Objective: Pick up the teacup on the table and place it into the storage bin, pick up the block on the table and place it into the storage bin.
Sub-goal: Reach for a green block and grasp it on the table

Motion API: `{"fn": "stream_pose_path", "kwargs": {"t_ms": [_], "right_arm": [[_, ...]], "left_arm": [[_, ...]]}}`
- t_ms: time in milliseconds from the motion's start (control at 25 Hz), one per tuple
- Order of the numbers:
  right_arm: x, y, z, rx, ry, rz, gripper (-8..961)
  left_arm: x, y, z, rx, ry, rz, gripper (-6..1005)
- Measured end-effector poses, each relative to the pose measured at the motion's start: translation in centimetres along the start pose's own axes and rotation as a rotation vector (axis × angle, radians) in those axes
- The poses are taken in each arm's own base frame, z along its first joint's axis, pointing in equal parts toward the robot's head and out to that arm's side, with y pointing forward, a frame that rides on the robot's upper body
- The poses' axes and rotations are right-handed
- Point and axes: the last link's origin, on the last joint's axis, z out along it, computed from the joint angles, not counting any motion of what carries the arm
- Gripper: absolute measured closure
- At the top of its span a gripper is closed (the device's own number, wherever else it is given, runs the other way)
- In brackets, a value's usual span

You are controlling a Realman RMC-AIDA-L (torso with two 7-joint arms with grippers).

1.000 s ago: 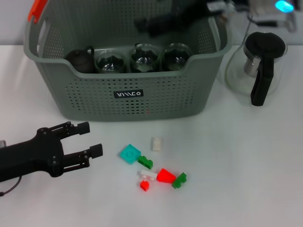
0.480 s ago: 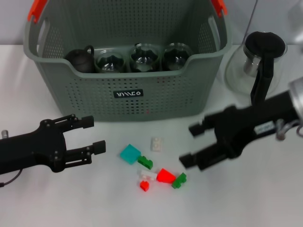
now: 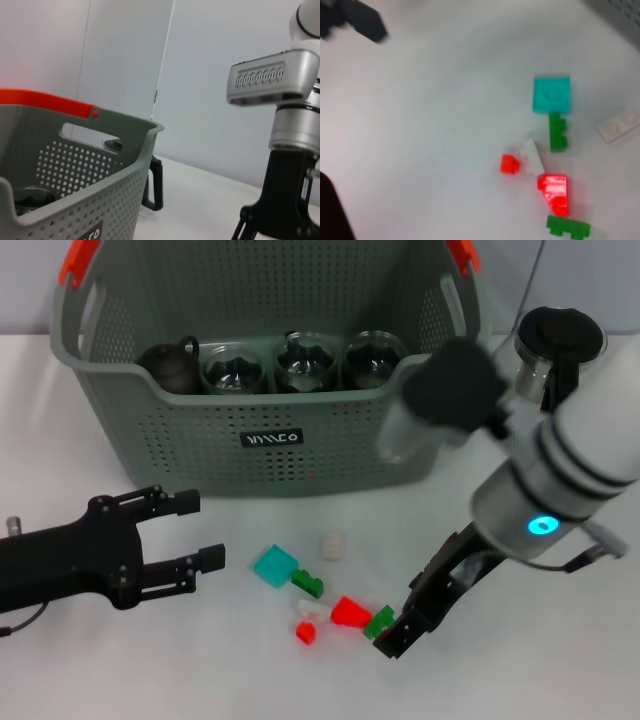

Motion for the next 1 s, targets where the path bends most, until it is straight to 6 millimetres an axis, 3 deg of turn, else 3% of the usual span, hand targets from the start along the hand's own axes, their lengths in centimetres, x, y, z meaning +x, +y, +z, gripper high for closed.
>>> {"fn": "stream_pose_path", "kwargs": {"t_ms": [200,520,1000], "right_arm": [[-1.2,0.9,1.6,0.083,0.080,-0.020,14],[-1.9,0.3,3.2,0.140,0.086,0.007,19],[-2.0,0.4,4.4,0.158,0.075,-0.001,61]], "left_arm": [[-0.1,0.1,0.0,0.002,0.000,-0.003,234],[-0.4,0.3,0.0,0.003,0.003,-0.006,234],[-0.5,0.2,0.3,0.000,0.007,-0.011,234]]}}
